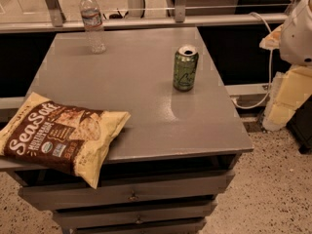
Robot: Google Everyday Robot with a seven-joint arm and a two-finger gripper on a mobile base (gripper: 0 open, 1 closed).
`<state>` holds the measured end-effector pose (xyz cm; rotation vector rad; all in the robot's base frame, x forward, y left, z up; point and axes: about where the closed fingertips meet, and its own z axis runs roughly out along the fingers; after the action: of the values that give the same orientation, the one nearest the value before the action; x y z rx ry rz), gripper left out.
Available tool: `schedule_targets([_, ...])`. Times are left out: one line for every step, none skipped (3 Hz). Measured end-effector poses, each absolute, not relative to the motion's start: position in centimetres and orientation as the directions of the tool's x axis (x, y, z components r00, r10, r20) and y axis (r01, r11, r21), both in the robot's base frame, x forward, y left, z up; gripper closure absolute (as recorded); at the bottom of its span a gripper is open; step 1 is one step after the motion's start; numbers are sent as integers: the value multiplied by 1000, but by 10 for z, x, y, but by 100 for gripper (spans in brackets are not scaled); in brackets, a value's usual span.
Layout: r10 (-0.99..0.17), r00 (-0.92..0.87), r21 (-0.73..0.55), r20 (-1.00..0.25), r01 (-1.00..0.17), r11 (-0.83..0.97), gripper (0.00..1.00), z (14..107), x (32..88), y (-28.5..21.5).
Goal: Move water bottle near brown chip bag
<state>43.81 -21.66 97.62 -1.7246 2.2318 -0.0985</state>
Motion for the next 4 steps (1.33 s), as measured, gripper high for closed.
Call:
schedule_targets([-949, -217, -249, -226, -929, 272, 0, 976, 445, -213])
schedule_targets([-930, -197, -261, -310, -923, 283, 0, 974, 473, -194])
schedule_targets([-871, -128, -278, -474, -917, 286, 0, 976, 525, -143])
schedule_targets([-821, -64, -311, -568, -907, 286, 0, 985, 556, -95])
